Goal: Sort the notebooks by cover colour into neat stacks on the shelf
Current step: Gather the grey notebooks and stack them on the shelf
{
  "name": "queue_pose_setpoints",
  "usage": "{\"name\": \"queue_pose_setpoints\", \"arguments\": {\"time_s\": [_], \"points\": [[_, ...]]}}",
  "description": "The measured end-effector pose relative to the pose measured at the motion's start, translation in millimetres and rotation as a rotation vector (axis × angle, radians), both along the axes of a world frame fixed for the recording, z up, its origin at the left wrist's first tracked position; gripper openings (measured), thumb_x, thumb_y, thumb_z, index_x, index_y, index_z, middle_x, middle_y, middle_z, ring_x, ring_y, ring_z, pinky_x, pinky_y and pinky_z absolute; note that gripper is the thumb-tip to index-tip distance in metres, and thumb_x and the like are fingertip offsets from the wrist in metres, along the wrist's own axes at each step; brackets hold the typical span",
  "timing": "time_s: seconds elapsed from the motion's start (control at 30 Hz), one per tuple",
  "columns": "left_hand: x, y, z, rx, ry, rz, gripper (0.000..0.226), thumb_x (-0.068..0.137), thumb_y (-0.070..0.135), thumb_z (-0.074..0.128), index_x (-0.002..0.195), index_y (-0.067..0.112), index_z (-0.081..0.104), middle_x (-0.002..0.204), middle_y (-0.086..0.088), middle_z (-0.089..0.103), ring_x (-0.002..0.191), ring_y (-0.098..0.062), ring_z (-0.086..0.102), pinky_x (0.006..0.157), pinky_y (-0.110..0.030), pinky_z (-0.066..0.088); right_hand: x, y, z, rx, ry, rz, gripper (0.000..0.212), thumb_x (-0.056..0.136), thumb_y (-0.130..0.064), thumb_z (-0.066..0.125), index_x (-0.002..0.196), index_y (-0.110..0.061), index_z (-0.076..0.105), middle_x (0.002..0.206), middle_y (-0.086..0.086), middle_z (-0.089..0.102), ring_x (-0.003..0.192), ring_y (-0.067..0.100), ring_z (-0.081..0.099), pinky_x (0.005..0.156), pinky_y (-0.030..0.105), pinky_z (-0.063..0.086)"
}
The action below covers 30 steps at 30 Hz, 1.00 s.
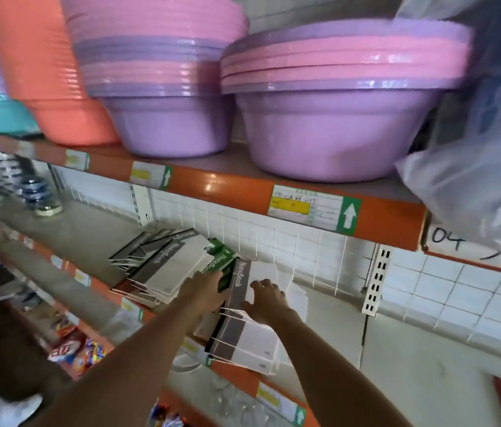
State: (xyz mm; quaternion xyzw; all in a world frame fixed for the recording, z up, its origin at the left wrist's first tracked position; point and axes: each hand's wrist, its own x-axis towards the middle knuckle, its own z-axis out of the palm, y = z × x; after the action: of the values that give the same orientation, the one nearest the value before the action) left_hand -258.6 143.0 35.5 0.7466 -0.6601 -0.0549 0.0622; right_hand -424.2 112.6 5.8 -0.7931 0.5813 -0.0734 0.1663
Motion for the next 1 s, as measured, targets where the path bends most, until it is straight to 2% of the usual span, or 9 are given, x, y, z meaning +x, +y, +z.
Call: {"name": "queue_pose_setpoints", "arguments": {"time_s": [0.1,0.2,0.3,0.4,0.57,0.63,0.77,0.87,1.0], "points": [[13,-28,-9,0.012,0.039,-0.035,0.061,0.089,0.065,0.047,0.135,0.025,0.049,0.126,-0.005,0.063,0.112,-0.027,0.059,0.091,-0.041,0.050,8,-22,-5,0.032,0.043,-0.068,0.064,0.096,-0.056,0.048,0.145,-0.015,0.041,0.148,0.013,0.040,0.135,0.035,0.039,0.110,0.048,0.034],[18,-48,-18,0.014,0.039,-0.083,0.057,0.094,0.055,0.050,0.139,0.021,0.047,0.131,-0.008,0.059,0.119,-0.029,0.056,0.094,-0.039,0.048,14,-33,-12,0.098,0.080,-0.236,0.071,0.094,-0.065,0.043,0.143,-0.014,0.040,0.146,0.016,0.042,0.133,0.037,0.040,0.107,0.048,0.035],[20,-72,-27,0.011,0.099,-0.148,0.051,0.097,0.050,0.050,0.135,0.015,0.049,0.130,-0.011,0.059,0.118,-0.029,0.055,0.093,-0.038,0.048,18,-46,-16,0.143,0.050,-0.409,0.083,0.086,-0.070,0.052,0.143,-0.011,0.035,0.147,0.019,0.037,0.137,0.039,0.034,0.108,0.050,0.034],[16,-88,-43,0.072,0.229,-0.215,0.053,0.100,0.047,0.047,0.140,0.012,0.045,0.137,-0.011,0.054,0.122,-0.027,0.053,0.098,-0.039,0.046,20,-49,-21,0.143,-0.006,-0.540,0.095,0.079,-0.072,0.061,0.144,-0.010,0.029,0.148,0.022,0.032,0.139,0.042,0.030,0.109,0.049,0.034],[7,-96,-66,0.033,0.158,-0.184,0.049,0.102,0.053,0.030,0.137,0.024,0.046,0.140,-0.003,0.053,0.133,-0.029,0.041,0.103,-0.053,0.034,14,-43,-37,0.112,-0.205,-0.732,0.113,0.068,-0.074,0.070,0.146,-0.005,0.024,0.148,0.020,0.033,0.135,0.037,0.031,0.113,0.045,0.030],[6,-95,-74,0.021,0.116,-0.209,0.058,0.100,0.060,0.027,0.143,0.024,0.039,0.147,-0.002,0.045,0.140,-0.032,0.032,0.108,-0.058,0.029,17,-34,-44,0.071,-0.246,-0.821,0.114,0.067,-0.078,0.066,0.145,-0.005,0.027,0.145,0.018,0.038,0.133,0.035,0.034,0.111,0.044,0.029],[10,-92,-91,-0.029,0.101,-0.244,0.071,0.096,0.069,0.017,0.150,0.024,0.029,0.155,-0.003,0.035,0.145,-0.033,0.024,0.113,-0.059,0.023,29,-20,-46,0.022,-0.163,-0.943,0.106,0.070,-0.084,0.056,0.144,-0.013,0.032,0.144,0.011,0.043,0.132,0.034,0.037,0.106,0.046,0.030],[14,-90,-95,-0.077,0.150,-0.260,0.077,0.093,0.073,0.017,0.150,0.024,0.030,0.154,-0.003,0.037,0.143,-0.033,0.028,0.112,-0.057,0.026,26,-11,-49,0.040,-0.181,-0.995,0.105,0.068,-0.083,0.060,0.141,-0.013,0.035,0.143,0.012,0.043,0.132,0.035,0.037,0.108,0.045,0.031],[18,-87,-96,-0.093,0.214,-0.270,0.073,0.095,0.069,0.030,0.145,0.017,0.035,0.151,-0.007,0.040,0.140,-0.033,0.033,0.110,-0.054,0.028,16,7,-60,0.000,-0.273,-1.100,0.110,0.060,-0.080,0.070,0.135,-0.007,0.038,0.137,0.017,0.046,0.129,0.035,0.041,0.109,0.040,0.031]]}}
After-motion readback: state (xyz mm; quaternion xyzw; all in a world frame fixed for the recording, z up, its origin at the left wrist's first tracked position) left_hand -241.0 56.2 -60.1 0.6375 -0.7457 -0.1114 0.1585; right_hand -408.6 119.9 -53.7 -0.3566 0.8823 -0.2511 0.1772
